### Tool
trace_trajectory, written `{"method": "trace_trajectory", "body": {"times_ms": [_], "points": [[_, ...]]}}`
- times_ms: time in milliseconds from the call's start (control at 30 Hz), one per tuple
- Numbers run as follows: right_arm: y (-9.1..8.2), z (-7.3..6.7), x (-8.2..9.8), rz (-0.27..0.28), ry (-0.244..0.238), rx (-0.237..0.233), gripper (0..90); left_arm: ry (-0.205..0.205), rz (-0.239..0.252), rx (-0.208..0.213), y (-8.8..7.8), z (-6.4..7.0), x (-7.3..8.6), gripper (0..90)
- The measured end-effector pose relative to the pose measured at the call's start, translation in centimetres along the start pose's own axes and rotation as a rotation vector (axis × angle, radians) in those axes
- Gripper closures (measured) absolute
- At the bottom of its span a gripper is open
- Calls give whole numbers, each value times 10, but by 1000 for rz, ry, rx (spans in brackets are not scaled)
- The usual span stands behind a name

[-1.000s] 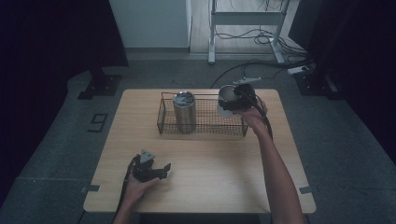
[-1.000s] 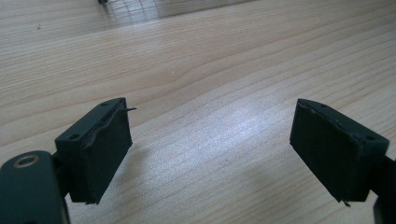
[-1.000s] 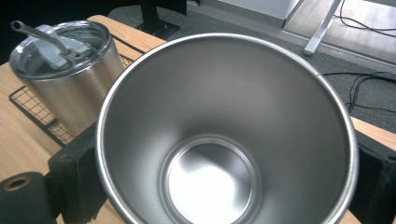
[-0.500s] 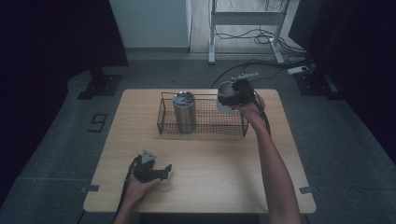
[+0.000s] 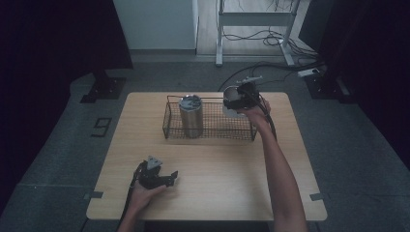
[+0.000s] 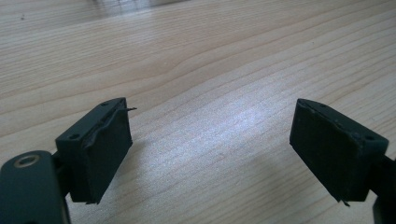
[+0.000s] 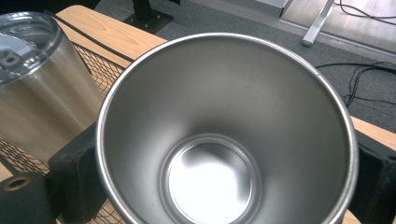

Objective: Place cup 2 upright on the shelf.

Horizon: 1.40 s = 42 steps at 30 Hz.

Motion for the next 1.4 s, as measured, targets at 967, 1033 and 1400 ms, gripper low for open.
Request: {"method": "trace_trajectory", "body": {"times_ms": [967, 1033, 1400], "points": [[48, 2, 47, -122, -11, -8, 66, -1, -12, 1, 2, -1, 3, 129], [49, 2, 48, -125, -14, -3, 66, -1, -13, 0, 2, -1, 3, 129], [57, 2, 58, -176, -34, 5, 66, 0, -18, -3, 2, -1, 3, 130]]}}
Point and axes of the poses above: each handheld gripper's, and its own axes: y roughly forward along the jaws, x roughly out of its underside, z roughly to its right, the point moved 9 cm from there along y, roughly forward along the jaws, and after that the axes turned 1 degree about y, right-handed, at the moved point
